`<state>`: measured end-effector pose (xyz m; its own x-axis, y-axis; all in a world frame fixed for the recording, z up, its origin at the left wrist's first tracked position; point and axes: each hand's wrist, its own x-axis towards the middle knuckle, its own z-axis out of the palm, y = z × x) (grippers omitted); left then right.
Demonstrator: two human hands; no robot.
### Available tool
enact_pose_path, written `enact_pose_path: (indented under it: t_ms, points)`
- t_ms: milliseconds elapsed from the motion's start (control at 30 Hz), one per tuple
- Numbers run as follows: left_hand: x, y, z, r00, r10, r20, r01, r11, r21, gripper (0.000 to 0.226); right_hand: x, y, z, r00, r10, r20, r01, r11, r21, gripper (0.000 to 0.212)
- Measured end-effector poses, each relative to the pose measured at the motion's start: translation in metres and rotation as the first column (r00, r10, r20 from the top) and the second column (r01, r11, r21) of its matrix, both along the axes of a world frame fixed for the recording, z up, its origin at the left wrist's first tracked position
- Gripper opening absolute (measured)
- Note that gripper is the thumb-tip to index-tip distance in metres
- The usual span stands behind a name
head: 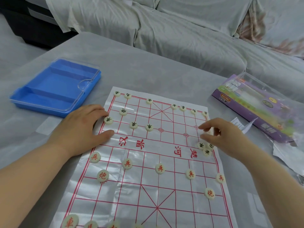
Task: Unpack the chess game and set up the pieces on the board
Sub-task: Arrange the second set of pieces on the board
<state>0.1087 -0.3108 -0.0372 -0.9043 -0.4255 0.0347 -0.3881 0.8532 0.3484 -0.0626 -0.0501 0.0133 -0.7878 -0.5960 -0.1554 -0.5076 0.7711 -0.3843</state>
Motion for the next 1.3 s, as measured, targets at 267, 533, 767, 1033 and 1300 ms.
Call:
enact_pose_path:
  t_ms: [267,533,767,1033,1300]
  points:
    - [-0.003,0.002,0.001,0.999,0.028,0.036,-0.028,1.000,-0.004,0.065,0.010,0.016,-0.010,0.998,0.059,0.037,-0.064,0.987,0.147,0.034]
    - [-0.004,0.002,0.001,0.998,0.035,0.052,-0.034,0.999,-0.007,0.065,0.012,0.003,-0.015,0.999,0.039,0.025,-0.042,0.990,0.133,0.028]
    - [-0.004,0.004,0.001,0.999,0.036,0.036,-0.036,0.999,-0.009,0.065,0.018,-0.054,-0.021,0.977,0.209,-0.045,-0.208,0.978,0.015,0.029]
    - [-0.002,0.001,-0.001,1.000,0.013,-0.005,-0.013,1.000,-0.001,0.064,0.020,-0.077,-0.027,0.969,0.244,-0.040,-0.243,0.970,0.021,0.029]
    - [-0.002,0.002,0.000,1.000,0.013,0.002,-0.013,1.000,-0.001,0.064,0.018,-0.067,-0.025,0.976,0.215,-0.013,-0.215,0.976,0.019,0.028]
